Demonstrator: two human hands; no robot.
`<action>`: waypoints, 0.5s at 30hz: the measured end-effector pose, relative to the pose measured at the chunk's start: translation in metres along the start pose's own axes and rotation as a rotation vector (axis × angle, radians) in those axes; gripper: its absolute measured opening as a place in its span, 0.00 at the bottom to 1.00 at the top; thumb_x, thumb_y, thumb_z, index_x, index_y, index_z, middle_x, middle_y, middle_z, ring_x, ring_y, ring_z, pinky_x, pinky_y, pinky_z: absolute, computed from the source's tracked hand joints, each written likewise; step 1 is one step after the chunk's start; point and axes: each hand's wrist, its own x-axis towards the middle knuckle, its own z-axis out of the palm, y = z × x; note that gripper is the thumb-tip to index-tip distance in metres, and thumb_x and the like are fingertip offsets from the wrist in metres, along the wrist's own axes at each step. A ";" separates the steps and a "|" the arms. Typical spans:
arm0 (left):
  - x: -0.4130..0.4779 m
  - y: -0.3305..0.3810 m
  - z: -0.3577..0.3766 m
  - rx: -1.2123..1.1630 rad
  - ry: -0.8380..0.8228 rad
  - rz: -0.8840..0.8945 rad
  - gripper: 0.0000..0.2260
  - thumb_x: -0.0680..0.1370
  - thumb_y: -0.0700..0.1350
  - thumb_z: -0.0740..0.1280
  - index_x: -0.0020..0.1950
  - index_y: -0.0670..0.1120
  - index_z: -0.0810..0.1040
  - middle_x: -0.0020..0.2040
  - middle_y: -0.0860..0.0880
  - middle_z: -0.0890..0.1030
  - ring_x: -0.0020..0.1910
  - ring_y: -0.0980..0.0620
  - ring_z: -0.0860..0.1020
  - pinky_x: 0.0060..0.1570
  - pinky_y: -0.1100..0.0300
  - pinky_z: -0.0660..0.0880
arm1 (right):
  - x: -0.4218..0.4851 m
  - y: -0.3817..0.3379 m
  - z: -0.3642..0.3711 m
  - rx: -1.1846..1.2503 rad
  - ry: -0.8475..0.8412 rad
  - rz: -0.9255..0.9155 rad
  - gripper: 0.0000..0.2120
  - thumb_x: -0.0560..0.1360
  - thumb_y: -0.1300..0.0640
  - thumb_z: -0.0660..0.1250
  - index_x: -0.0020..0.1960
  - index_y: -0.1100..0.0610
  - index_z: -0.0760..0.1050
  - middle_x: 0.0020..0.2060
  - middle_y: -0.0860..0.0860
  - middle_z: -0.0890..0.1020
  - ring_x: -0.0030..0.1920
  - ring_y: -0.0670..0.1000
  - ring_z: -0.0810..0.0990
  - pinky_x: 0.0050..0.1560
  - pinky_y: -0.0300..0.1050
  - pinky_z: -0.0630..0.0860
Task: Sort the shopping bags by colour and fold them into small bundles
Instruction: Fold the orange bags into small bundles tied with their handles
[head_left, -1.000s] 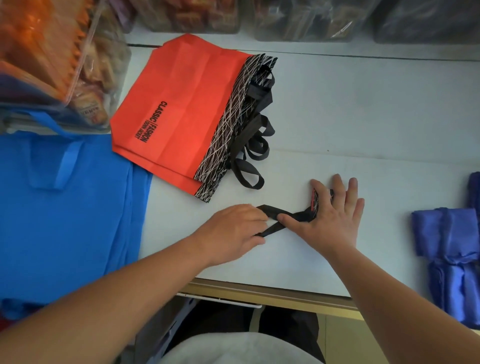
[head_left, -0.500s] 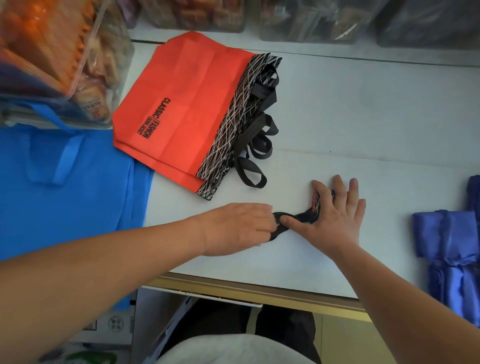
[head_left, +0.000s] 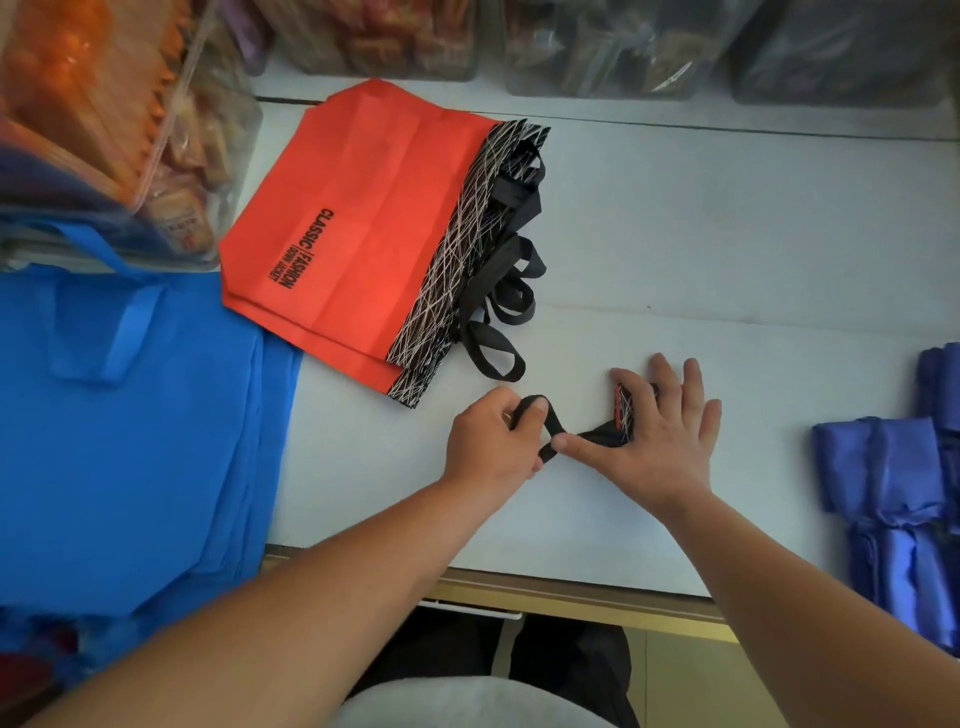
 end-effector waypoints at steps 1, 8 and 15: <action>-0.001 0.001 0.002 -0.020 0.018 -0.032 0.16 0.80 0.53 0.69 0.41 0.43 0.73 0.26 0.55 0.74 0.27 0.48 0.82 0.37 0.43 0.83 | -0.001 -0.003 0.001 -0.016 0.013 0.014 0.56 0.55 0.10 0.52 0.76 0.37 0.55 0.81 0.44 0.44 0.79 0.50 0.27 0.79 0.63 0.37; -0.001 -0.002 0.006 0.026 -0.024 -0.089 0.19 0.81 0.53 0.68 0.41 0.39 0.72 0.32 0.46 0.79 0.31 0.48 0.85 0.39 0.41 0.84 | -0.003 -0.011 0.006 -0.132 0.052 0.042 0.57 0.56 0.11 0.51 0.78 0.41 0.53 0.82 0.49 0.45 0.80 0.54 0.30 0.78 0.64 0.41; -0.001 -0.006 0.000 0.080 -0.056 -0.031 0.15 0.79 0.52 0.71 0.44 0.41 0.77 0.36 0.45 0.80 0.31 0.50 0.85 0.45 0.42 0.83 | 0.001 0.001 0.017 -0.151 0.113 -0.067 0.42 0.68 0.25 0.59 0.76 0.43 0.56 0.80 0.53 0.50 0.80 0.58 0.37 0.76 0.70 0.46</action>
